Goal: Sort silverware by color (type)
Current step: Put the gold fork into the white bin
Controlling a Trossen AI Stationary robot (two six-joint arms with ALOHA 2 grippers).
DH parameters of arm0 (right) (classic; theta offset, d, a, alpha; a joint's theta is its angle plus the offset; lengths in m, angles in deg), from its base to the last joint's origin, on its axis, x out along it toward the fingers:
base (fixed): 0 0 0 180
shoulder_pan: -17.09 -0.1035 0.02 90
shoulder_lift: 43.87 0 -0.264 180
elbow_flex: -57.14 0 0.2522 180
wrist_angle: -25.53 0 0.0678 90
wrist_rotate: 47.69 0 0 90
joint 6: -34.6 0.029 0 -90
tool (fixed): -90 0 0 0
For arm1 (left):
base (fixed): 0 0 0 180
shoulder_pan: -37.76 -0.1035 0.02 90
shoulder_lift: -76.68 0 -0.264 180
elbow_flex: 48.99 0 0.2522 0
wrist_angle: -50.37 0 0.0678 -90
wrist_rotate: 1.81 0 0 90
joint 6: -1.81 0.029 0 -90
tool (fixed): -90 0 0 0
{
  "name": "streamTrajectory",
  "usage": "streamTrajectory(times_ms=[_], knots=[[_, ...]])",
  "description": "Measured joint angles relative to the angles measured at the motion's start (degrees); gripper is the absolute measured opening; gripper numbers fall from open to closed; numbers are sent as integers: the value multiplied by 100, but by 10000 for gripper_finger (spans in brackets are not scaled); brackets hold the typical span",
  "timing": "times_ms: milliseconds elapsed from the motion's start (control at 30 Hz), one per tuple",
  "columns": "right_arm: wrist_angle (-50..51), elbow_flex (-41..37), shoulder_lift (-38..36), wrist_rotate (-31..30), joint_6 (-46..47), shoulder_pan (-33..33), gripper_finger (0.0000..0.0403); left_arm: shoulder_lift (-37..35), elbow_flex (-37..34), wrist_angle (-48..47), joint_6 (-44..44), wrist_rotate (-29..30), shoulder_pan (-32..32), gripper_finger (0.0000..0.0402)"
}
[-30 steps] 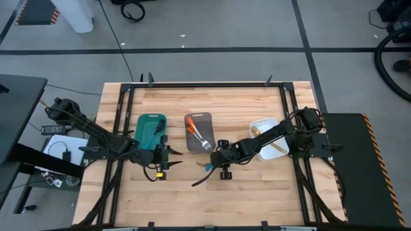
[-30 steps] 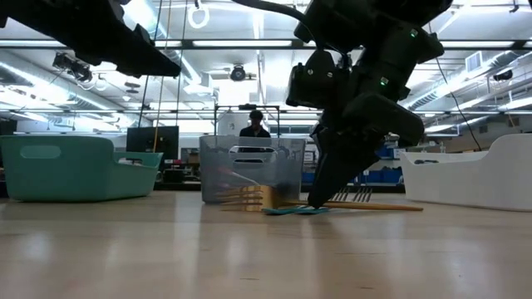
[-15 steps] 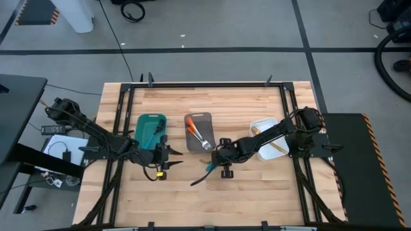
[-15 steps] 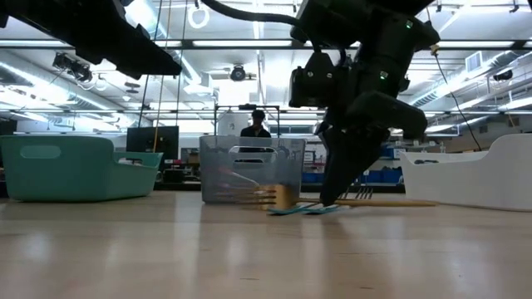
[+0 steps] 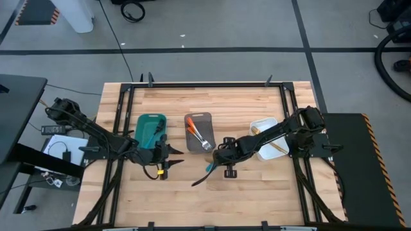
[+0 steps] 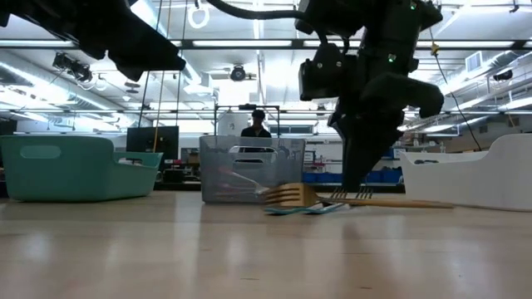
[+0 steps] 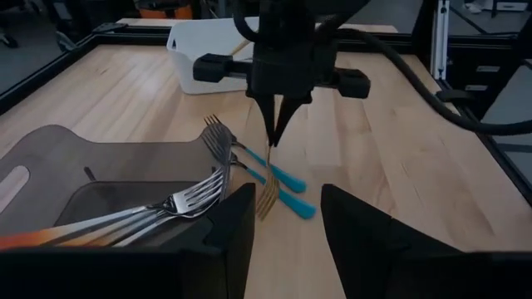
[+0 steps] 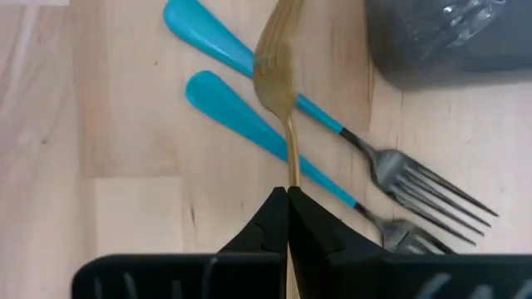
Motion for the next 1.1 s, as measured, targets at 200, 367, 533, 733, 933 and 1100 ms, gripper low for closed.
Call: streamTrajectory(times_ms=[200,367,533,733,933,1100], knots=[[332,214,-2,25,0,-38,8,0,0,-6,-4,0,0,149],[614,364,-4,28,7,-47,7,0,0,-15,-4,2,0,149],[651,385,-4,28,9,-47,6,0,0,-29,-42,0,2,149],[868,385,-4,175,64,-47,6,0,0,-37,-39,0,7,149],[994,385,-4,202,285,-47,6,0,0,-37,-37,0,-2,149],[481,385,-4,-26,385,-62,25,0,0,-37,-41,-2,-2,149]])
